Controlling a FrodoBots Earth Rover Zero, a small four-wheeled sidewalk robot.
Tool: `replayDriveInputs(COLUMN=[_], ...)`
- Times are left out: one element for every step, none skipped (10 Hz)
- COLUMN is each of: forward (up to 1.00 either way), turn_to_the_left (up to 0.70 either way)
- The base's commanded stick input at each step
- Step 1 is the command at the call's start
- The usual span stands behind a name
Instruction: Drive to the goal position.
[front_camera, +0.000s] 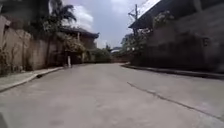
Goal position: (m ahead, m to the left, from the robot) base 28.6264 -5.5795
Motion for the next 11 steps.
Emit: replayDriveInputs(forward=[1.00, 1.00, 1.00, 1.00, 1.00, 1.00, 1.00, 1.00, 1.00, 1.00, 1.00], turn_to_the_left=[-0.40, -0.36, -0.21, -0.03, 0.00, 0.00, 0.00, 0.00, 0.00, 0.04, 0.18])
